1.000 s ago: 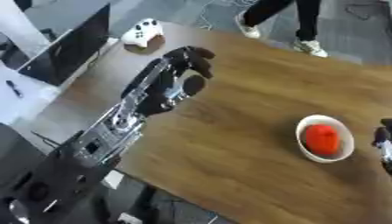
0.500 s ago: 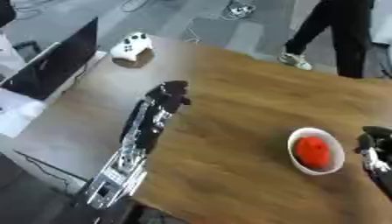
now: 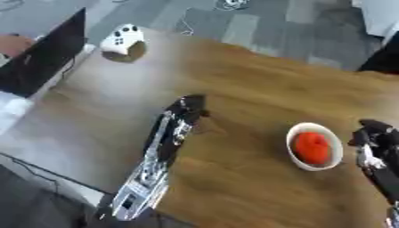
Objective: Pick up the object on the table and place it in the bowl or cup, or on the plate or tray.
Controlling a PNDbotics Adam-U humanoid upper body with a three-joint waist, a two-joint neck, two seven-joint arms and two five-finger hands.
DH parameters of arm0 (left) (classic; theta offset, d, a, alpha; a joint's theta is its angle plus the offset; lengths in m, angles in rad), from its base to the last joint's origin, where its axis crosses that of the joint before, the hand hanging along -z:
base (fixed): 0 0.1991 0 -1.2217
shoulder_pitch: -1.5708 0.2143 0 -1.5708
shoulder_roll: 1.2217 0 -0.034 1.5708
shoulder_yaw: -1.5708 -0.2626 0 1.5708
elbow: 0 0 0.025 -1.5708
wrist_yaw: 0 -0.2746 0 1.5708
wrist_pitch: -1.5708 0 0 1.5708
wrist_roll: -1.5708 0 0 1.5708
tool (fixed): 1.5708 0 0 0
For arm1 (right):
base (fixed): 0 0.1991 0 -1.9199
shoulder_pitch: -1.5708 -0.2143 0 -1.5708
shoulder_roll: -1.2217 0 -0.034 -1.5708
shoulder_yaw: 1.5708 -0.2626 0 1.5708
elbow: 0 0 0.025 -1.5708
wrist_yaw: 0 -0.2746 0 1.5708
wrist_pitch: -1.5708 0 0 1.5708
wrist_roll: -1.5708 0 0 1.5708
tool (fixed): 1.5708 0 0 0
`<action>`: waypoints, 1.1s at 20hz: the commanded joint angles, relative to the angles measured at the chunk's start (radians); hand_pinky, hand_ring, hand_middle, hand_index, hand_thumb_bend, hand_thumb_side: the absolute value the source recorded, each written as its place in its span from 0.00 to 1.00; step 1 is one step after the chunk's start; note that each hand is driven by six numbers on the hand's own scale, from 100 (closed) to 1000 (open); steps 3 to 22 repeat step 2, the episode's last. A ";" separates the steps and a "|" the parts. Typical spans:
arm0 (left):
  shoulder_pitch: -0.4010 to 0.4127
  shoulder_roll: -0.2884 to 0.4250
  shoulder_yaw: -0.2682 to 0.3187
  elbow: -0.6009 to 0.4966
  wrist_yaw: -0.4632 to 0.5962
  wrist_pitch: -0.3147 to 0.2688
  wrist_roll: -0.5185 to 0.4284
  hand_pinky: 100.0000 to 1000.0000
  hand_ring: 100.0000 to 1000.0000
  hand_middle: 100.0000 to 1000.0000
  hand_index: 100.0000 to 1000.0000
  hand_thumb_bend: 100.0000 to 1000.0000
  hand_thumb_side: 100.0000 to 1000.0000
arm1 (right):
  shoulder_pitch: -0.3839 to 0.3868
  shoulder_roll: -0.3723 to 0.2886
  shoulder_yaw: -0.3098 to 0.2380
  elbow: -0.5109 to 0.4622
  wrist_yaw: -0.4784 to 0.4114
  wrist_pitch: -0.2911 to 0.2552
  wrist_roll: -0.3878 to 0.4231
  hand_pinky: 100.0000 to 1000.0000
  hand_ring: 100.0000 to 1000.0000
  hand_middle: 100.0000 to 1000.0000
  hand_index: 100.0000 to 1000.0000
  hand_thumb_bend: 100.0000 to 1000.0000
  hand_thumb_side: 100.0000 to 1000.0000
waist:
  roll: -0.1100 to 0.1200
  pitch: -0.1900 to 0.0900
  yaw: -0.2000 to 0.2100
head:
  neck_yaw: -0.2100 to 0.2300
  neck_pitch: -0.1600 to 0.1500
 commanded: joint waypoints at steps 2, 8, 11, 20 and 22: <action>-0.015 -0.008 -0.004 -0.006 -0.005 -0.007 -0.001 1.00 0.58 0.70 0.61 0.58 0.69 | -0.013 0.001 0.004 -0.021 -0.003 -0.002 0.007 0.12 0.44 0.50 0.73 0.21 0.27 | 0.001 -0.005 -0.004 | 0.005 0.015; -0.015 -0.008 -0.004 -0.006 -0.005 -0.007 -0.001 1.00 0.58 0.70 0.61 0.58 0.69 | -0.013 0.001 0.004 -0.021 -0.003 -0.002 0.007 0.12 0.44 0.50 0.73 0.21 0.27 | 0.001 -0.005 -0.004 | 0.005 0.015; -0.015 -0.008 -0.004 -0.006 -0.005 -0.007 -0.001 1.00 0.58 0.70 0.61 0.58 0.69 | -0.013 0.001 0.004 -0.021 -0.003 -0.002 0.007 0.12 0.44 0.50 0.73 0.21 0.27 | 0.001 -0.005 -0.004 | 0.005 0.015; -0.015 -0.008 -0.004 -0.006 -0.005 -0.007 -0.001 1.00 0.58 0.70 0.61 0.58 0.69 | -0.013 0.001 0.004 -0.021 -0.003 -0.002 0.007 0.12 0.44 0.50 0.73 0.21 0.27 | 0.001 -0.005 -0.004 | 0.005 0.015; -0.015 -0.008 -0.004 -0.006 -0.005 -0.007 -0.001 1.00 0.58 0.70 0.61 0.58 0.69 | -0.013 0.001 0.004 -0.021 -0.003 -0.002 0.007 0.12 0.44 0.50 0.73 0.21 0.27 | 0.001 -0.005 -0.004 | 0.005 0.015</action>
